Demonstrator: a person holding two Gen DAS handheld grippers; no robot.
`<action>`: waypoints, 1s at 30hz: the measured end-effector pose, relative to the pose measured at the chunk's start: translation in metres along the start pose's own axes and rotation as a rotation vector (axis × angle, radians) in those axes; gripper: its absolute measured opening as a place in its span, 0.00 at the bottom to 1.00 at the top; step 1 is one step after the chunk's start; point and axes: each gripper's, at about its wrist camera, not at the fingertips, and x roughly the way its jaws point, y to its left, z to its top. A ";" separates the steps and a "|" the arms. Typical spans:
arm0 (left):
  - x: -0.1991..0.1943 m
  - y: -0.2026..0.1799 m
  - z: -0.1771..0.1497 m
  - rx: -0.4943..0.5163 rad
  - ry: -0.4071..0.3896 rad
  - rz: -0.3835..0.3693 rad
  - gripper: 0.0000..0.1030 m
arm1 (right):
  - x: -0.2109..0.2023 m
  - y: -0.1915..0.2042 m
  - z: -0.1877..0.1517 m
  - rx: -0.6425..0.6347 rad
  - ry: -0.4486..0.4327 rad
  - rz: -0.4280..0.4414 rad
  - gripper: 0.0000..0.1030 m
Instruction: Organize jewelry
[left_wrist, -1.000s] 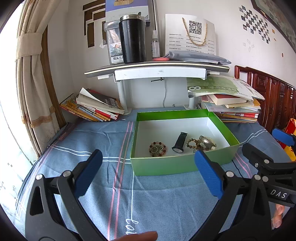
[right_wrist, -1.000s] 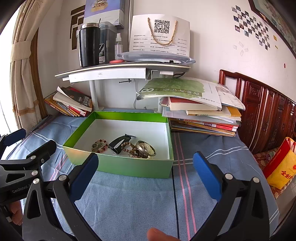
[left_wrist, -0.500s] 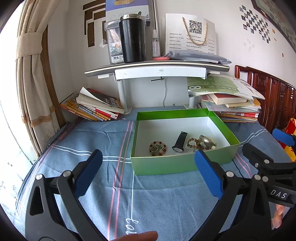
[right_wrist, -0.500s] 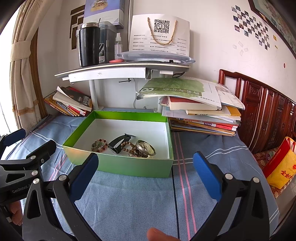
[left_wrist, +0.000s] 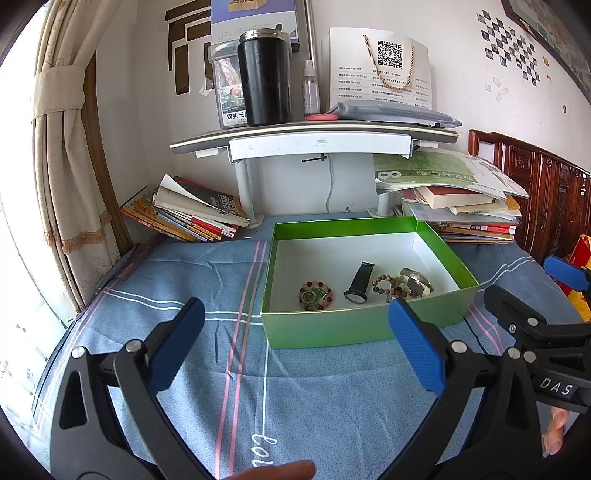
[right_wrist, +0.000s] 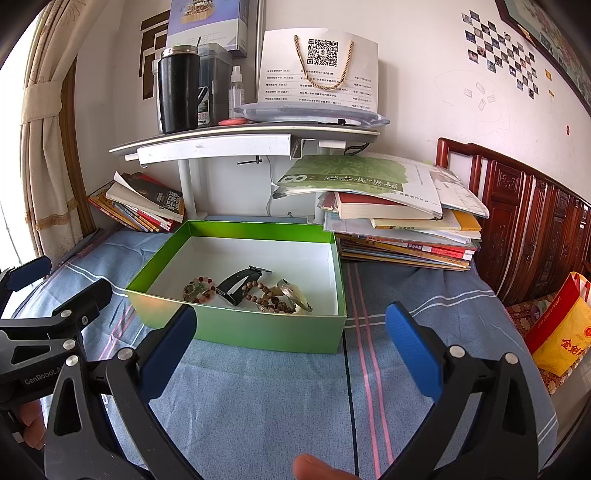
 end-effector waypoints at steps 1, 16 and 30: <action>0.000 0.000 0.000 -0.001 0.000 0.000 0.96 | 0.000 0.000 0.000 -0.001 -0.001 -0.002 0.97; 0.000 -0.001 0.000 0.001 0.001 0.001 0.96 | 0.000 0.000 0.000 -0.001 -0.001 -0.003 0.97; 0.001 0.002 -0.002 0.007 0.006 0.000 0.96 | 0.001 0.000 -0.001 0.000 0.000 -0.002 0.97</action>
